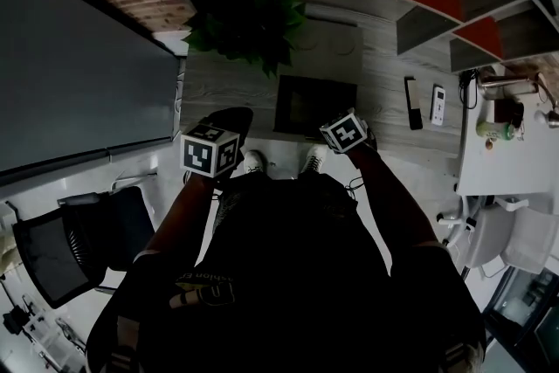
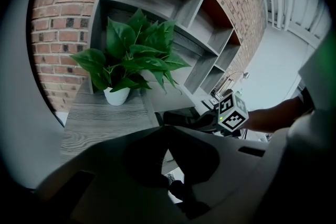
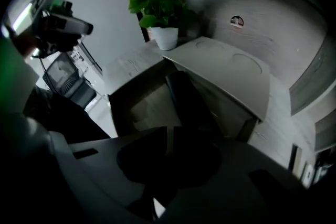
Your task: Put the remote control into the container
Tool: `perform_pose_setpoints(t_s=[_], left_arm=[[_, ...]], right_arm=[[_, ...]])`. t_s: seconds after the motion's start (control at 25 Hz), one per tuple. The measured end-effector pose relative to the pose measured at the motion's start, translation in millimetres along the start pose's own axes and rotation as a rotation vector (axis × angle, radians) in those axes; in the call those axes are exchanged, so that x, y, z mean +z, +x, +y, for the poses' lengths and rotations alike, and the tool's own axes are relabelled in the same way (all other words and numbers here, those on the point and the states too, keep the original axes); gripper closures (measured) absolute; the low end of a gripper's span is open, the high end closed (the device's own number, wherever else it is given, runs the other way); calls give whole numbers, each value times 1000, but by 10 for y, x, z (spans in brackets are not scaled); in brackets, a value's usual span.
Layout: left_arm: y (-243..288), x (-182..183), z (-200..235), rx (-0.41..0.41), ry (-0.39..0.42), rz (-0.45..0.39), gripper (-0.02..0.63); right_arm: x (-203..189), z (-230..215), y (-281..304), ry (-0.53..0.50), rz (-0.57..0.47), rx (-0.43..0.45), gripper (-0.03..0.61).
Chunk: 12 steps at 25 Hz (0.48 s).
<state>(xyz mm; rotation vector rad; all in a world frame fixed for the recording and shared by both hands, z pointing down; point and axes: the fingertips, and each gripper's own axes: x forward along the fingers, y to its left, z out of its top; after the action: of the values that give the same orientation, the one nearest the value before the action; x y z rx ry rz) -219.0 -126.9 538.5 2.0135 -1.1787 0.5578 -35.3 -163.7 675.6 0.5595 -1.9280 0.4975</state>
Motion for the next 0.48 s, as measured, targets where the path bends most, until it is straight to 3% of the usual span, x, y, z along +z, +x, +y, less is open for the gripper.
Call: perform_pose_setpoints(t_s=[0.24, 0.4, 0.48], left_arm=[[37, 6, -65, -6, 23, 18, 607], [110, 2, -141, -9, 32, 29, 607], [130, 30, -201, -11, 35, 24, 607]], right_arm=[[184, -212, 96, -83, -25, -114, 561], [-18, -47, 170, -103, 135, -72, 561], [-147, -182, 164, -55, 165, -151, 561]])
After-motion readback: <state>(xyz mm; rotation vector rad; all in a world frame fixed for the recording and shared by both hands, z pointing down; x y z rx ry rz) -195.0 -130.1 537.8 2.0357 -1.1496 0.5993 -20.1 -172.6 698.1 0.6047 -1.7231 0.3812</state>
